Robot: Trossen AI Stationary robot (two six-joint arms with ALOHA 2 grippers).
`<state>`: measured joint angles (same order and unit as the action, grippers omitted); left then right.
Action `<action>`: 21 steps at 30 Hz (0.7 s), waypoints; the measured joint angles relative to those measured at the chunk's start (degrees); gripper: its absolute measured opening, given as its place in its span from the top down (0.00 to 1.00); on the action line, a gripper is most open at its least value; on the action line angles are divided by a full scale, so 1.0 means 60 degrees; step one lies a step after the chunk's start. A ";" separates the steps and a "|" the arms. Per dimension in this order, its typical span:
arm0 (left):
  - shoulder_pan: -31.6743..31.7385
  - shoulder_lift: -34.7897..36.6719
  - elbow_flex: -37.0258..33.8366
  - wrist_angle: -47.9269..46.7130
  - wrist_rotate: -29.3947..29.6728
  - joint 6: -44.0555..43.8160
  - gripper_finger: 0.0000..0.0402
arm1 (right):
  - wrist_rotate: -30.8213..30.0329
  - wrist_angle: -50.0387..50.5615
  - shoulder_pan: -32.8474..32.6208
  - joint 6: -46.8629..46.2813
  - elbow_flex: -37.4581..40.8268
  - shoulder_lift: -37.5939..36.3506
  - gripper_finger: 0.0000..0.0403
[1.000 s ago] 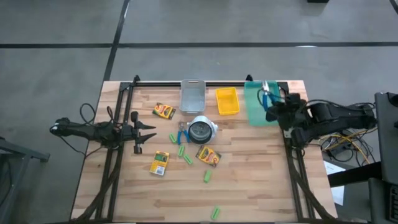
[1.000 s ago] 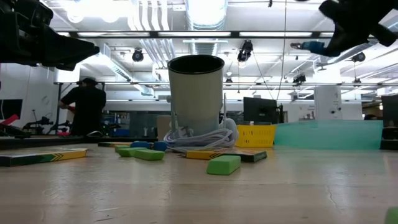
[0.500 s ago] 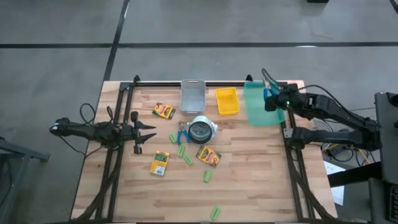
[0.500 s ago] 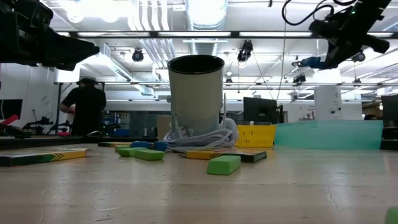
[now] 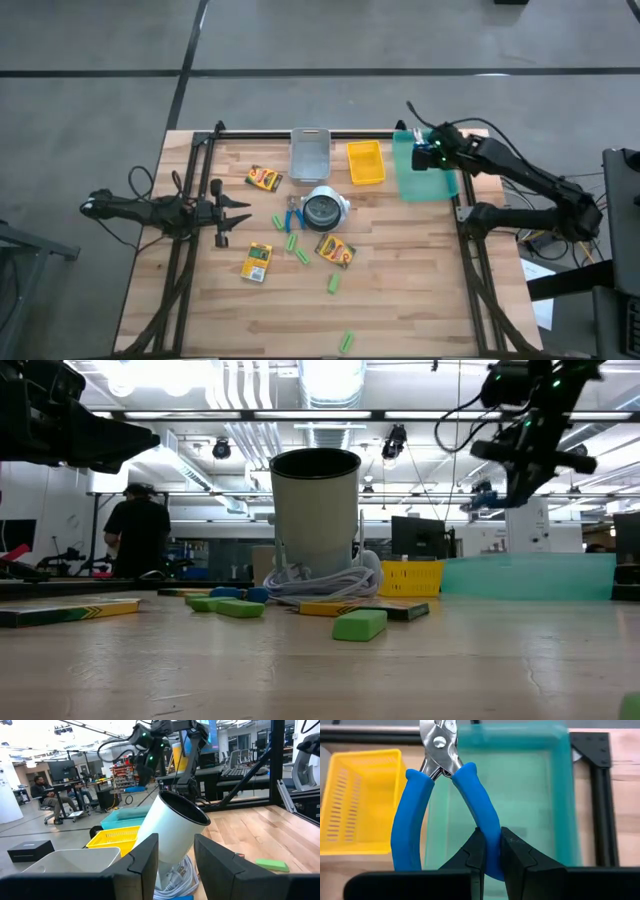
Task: Pick & Place School Supplies
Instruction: Put the blue punch plier into the green bin
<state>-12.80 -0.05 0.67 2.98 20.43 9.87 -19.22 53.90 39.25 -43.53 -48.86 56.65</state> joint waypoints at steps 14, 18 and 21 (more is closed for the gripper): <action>0.0004 0.0002 0.0000 0.0000 0.0000 0.0000 0.67 | 0.0825 -0.0458 0.1039 0.0825 0.0021 0.2737 0.93; 0.0000 0.0003 0.0000 0.0000 0.0000 -0.0003 0.67 | 0.1300 -0.0979 0.1370 0.1098 0.0021 0.3121 0.93; 0.0003 0.0002 0.0000 0.0000 0.0000 0.0000 0.67 | 0.1681 -0.1308 0.1736 0.1217 0.0021 0.3432 0.93</action>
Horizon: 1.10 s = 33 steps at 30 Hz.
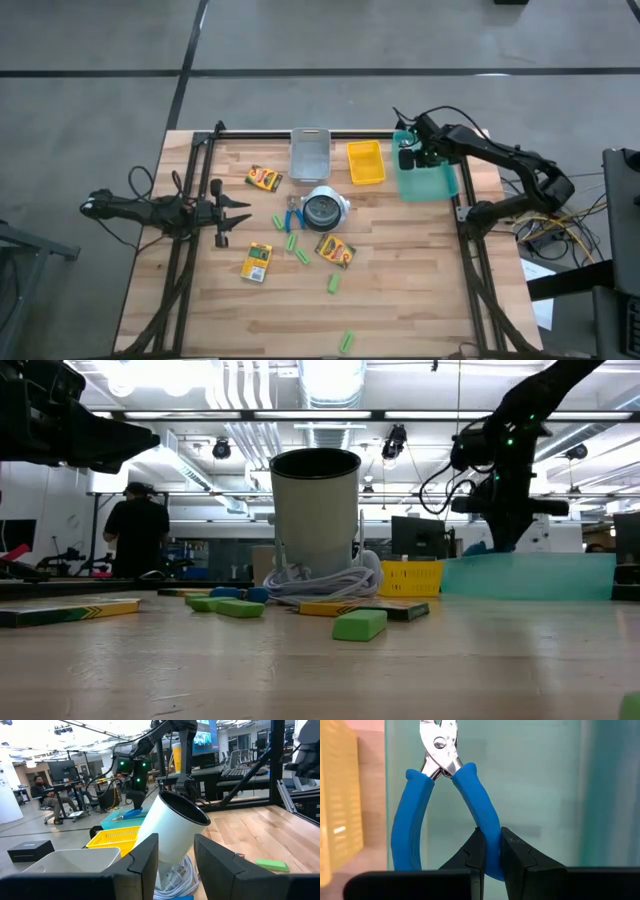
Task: Pick & Place School Supplies
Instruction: Put the blue punch plier into the green bin
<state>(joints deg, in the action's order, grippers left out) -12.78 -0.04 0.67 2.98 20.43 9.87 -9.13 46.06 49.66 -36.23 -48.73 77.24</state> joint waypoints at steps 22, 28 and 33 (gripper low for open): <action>-0.0002 0.0000 0.0000 0.0000 0.0000 0.0000 0.67 | 0.0216 -0.0316 0.0809 0.0564 -0.0004 0.1856 0.93; 0.0000 0.0002 0.0000 0.0000 0.0000 0.0000 0.67 | 0.0213 -0.0241 0.0814 0.0580 0.0000 0.1761 0.85; -0.0003 0.0002 0.0000 0.0000 0.0000 -0.0001 0.67 | 0.0209 -0.0245 0.0814 0.0580 0.0004 0.1804 0.76</action>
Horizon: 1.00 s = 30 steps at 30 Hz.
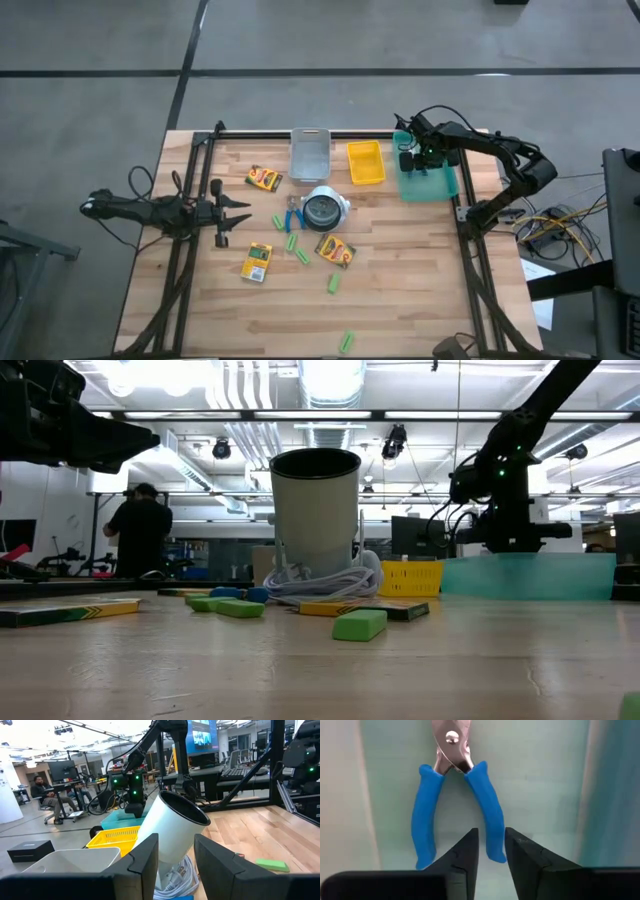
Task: Pick & Place School Supplies
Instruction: Put the blue punch plier into the green bin
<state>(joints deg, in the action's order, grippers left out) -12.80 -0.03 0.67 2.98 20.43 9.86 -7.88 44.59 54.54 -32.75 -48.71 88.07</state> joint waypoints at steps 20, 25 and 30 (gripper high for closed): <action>0.0000 0.0000 0.0000 0.0000 0.0000 0.0001 0.67 | 0.0170 0.0110 -0.0004 0.0464 0.0004 -0.0282 0.69; 0.0000 0.0000 0.0000 0.0000 0.0000 0.0001 0.67 | 0.0798 0.0345 -0.0006 0.0503 -0.0080 -0.0643 0.69; 0.0003 0.0000 0.0000 0.0000 0.0000 0.0001 0.67 | 0.1125 0.0406 -0.0029 0.0518 -0.0433 -0.1547 0.71</action>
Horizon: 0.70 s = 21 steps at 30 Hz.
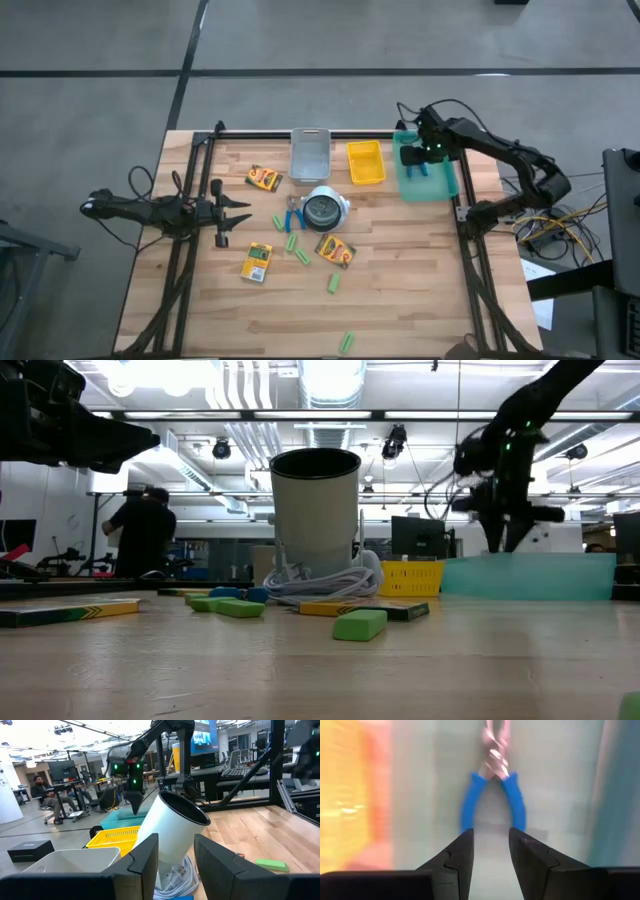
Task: Pick & Place School Supplies
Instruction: Put the blue punch plier into the green bin
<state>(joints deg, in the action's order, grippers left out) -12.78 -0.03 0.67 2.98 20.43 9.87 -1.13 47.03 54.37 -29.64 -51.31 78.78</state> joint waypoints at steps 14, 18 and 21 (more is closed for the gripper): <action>0.0000 0.0000 0.0000 0.0000 0.0000 0.0000 0.67 | 0.2245 -0.0394 -0.1806 0.0748 -0.0948 -0.2948 0.79; 0.0000 0.0000 0.0000 0.0000 0.0000 0.0000 0.67 | 0.2230 -0.0803 -0.3020 0.0761 -0.0948 -0.3630 0.81; -0.0003 0.0000 0.0000 0.0000 0.0000 -0.0004 0.67 | 0.2206 -0.1070 -0.3929 0.0629 -0.0944 -0.3992 0.82</action>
<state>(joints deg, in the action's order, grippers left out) -12.80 -0.03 0.67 2.98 20.43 9.85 12.10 40.61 30.80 -25.87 -56.97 54.83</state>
